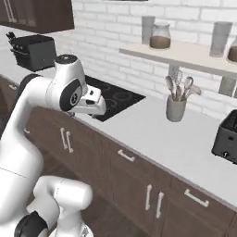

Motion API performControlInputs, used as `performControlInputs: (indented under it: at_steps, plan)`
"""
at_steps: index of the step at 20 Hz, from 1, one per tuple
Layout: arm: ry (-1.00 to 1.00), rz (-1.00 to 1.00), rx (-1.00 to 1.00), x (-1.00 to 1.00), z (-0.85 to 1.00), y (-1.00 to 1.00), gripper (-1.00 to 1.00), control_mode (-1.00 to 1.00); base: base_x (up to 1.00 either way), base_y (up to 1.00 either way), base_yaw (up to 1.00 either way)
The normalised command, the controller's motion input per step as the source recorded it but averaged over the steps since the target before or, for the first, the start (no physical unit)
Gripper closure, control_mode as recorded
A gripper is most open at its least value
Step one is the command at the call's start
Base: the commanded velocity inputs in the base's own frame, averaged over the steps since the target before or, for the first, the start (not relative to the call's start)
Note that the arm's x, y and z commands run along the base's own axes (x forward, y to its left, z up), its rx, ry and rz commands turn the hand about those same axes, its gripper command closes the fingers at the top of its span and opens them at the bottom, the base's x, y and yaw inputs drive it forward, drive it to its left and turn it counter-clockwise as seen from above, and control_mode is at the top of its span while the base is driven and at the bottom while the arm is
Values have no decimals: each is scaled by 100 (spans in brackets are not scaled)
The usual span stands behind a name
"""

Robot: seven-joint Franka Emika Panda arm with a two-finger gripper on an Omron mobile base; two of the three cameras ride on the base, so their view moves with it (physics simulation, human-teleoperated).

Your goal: Navigate to the sink.

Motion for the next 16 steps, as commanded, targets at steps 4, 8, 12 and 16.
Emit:
performControlInputs:
  at_steps: [4,8,12,16]
  plan:
    - [0,0,0,0,0,0,-100,100,-38,0,100]
    - [0,0,0,0,0,0,-100,100,-19,0,100]
    - [0,0,0,0,0,0,-100,100,-18,0,100]
    - [0,0,0,0,0,0,-100,100,-20,0,100]
